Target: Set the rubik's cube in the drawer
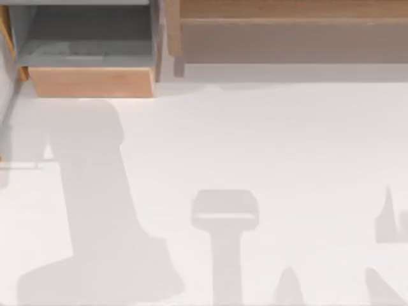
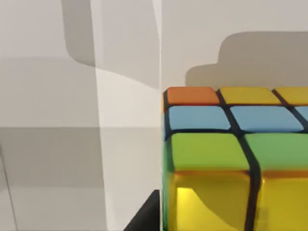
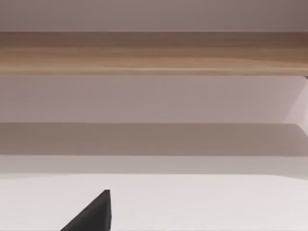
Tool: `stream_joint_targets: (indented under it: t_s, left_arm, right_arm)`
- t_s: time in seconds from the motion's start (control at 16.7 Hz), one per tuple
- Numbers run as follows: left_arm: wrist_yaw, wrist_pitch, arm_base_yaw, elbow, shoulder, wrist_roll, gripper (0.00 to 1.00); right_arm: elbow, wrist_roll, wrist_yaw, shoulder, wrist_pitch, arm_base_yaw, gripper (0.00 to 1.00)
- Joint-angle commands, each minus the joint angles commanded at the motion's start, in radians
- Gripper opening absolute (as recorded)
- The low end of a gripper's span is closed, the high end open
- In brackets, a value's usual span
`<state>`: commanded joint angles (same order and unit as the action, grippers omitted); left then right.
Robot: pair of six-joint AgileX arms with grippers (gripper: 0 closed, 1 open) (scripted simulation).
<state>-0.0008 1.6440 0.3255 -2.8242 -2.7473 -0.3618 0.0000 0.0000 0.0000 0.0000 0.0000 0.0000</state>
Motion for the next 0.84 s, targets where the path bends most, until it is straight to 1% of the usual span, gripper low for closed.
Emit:
stream_joint_targets:
  t_s: [0.48, 0.54, 0.84]
  left_arm:
    - [0.0, 0.0, 0.0, 0.0, 0.0, 0.0, 0.98]
    - [0.0, 0.0, 0.0, 0.0, 0.0, 0.0, 1.0]
    - [0.0, 0.0, 0.0, 0.0, 0.0, 0.0, 1.0]
  right_arm:
    - [0.0, 0.0, 0.0, 0.0, 0.0, 0.0, 1.0]
    - [0.0, 0.0, 0.0, 0.0, 0.0, 0.0, 1.0]
    - [0.0, 0.0, 0.0, 0.0, 0.0, 0.0, 1.0]
